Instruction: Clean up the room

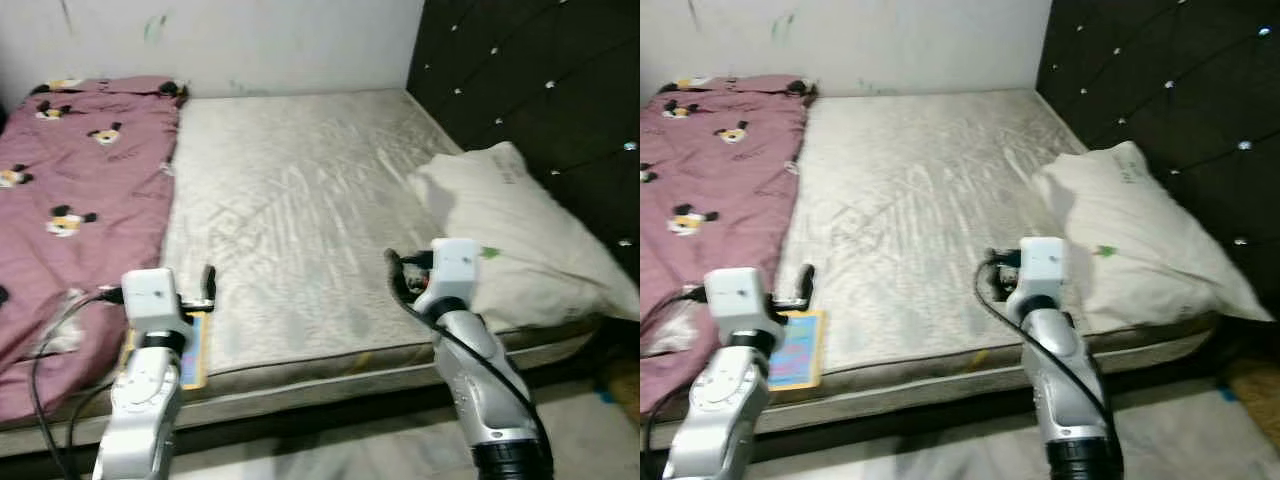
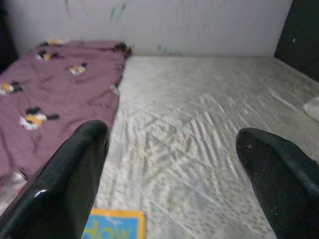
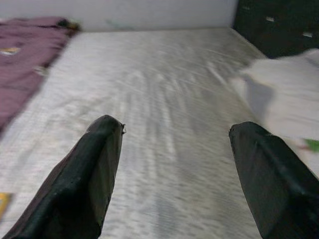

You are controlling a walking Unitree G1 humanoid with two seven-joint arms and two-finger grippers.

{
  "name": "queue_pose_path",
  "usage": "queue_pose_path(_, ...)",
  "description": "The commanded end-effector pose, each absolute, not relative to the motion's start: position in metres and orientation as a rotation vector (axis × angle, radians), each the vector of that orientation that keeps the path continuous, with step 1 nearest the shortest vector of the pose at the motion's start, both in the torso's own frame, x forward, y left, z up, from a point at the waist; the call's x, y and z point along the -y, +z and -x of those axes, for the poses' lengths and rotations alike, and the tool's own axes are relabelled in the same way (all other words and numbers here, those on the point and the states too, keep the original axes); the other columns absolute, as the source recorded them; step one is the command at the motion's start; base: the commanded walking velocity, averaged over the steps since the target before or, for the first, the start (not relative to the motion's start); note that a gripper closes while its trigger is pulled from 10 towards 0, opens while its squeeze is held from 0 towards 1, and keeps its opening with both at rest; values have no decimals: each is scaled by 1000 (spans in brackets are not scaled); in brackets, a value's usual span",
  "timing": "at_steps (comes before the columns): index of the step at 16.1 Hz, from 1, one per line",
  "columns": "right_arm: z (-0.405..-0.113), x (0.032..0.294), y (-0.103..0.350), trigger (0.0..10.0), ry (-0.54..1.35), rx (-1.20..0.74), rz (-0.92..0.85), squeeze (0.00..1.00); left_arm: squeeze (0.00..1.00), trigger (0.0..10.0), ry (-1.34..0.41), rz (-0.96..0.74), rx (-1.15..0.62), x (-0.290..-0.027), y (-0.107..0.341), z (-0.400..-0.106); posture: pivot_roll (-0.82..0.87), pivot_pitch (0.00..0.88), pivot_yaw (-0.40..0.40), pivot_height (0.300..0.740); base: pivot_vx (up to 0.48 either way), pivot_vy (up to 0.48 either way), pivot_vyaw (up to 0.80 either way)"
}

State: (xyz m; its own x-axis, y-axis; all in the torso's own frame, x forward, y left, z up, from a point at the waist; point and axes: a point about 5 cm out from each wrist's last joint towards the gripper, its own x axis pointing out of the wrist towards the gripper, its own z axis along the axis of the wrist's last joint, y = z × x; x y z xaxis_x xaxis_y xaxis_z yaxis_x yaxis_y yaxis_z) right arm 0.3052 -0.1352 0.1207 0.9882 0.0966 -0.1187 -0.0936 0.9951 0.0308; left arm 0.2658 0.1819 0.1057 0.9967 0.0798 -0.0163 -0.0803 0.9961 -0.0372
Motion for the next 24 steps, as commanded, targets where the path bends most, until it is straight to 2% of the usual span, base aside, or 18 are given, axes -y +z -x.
queue_pose_path(1,-305,145,121,10000,70,-121,-13,0,0,10000,18,57,-3,-172,108,-266,14,47,5,740,0,0,0)
queue_pose_path(16,-307,147,117,10000,62,-130,7,0,0,10000,-41,101,8,-165,110,-265,20,29,4,740,372,0,0)
queue_pose_path(21,-307,148,114,10000,58,-135,10,0,0,10000,-5,108,-2,-164,109,-268,25,28,6,740,0,0,0)
queue_pose_path(24,-307,148,112,10000,52,-142,0,0,0,10000,-11,114,-10,-163,108,-267,24,30,7,740,0,480,0)
